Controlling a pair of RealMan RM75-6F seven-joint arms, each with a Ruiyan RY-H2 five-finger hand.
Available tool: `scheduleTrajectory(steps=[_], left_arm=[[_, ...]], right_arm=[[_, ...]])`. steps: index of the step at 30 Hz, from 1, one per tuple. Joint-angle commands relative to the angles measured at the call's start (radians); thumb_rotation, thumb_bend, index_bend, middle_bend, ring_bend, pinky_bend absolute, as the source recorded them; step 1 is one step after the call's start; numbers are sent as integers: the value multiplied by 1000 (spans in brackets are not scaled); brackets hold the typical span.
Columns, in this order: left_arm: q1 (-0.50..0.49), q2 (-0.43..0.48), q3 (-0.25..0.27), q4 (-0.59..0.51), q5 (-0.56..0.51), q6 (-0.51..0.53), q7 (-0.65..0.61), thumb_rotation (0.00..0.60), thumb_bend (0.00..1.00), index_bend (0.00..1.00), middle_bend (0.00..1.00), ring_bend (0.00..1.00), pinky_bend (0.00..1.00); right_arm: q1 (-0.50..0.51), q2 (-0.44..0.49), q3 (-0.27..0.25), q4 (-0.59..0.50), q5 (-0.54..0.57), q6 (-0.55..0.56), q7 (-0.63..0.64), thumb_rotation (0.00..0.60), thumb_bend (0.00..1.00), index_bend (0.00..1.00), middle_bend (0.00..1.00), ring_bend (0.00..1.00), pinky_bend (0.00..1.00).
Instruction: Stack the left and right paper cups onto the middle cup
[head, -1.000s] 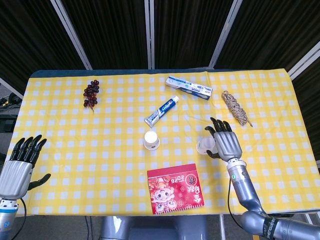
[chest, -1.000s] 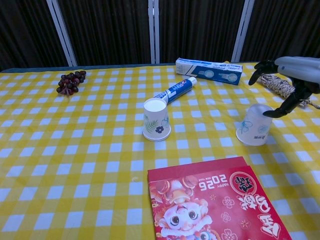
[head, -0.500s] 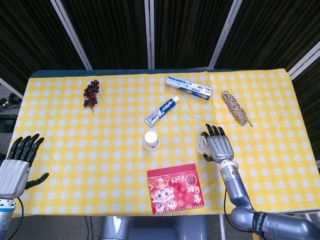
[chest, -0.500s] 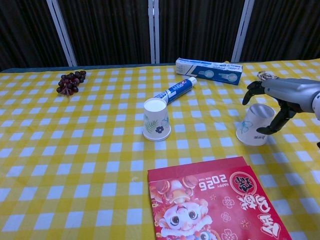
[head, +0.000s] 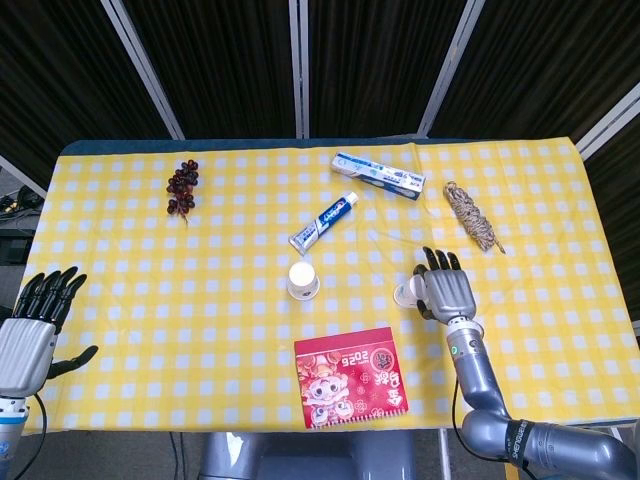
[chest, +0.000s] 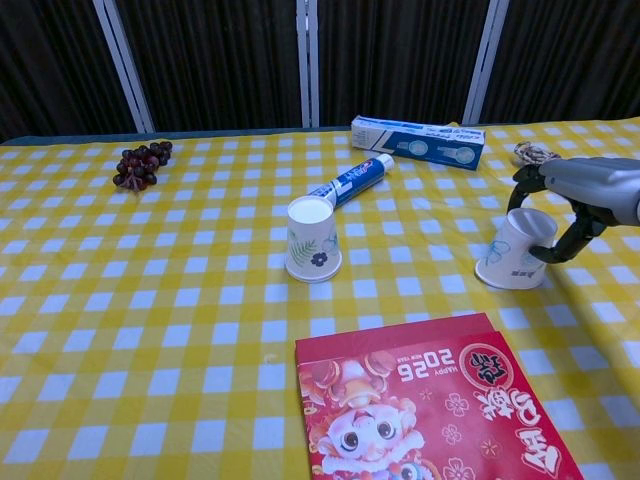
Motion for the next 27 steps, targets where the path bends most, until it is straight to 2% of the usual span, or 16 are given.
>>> scheduleTrajectory(steps=[1, 8, 14, 21, 27], left_arm=[[3, 2, -5, 0, 2, -3, -4, 600, 48, 0, 0, 0, 0], [15, 7, -22, 2, 6, -7, -13, 600, 47, 0, 0, 0, 0], [19, 16, -39, 3, -8, -24, -29, 600, 47, 0, 0, 0, 0], [21, 25, -56, 6, -30, -41, -62, 600, 47, 0, 0, 0, 0], [16, 32, -69, 22, -46, -66, -102, 600, 46, 0, 0, 0, 0]], right_arm=[[1, 1, -2, -6, -13, 8, 5, 600, 306, 362, 41, 0, 0], [18, 12, 18, -50, -53, 40, 8, 600, 304, 364, 45, 0, 0], [61, 30, 74, -119, -77, 60, -2, 600, 303, 364, 43, 0, 0], [135, 10, 134, -157, -66, 60, -43, 600, 303, 373, 43, 0, 0], [221, -45, 186, -176, -1, 48, -82, 600, 304, 373, 43, 0, 0]])
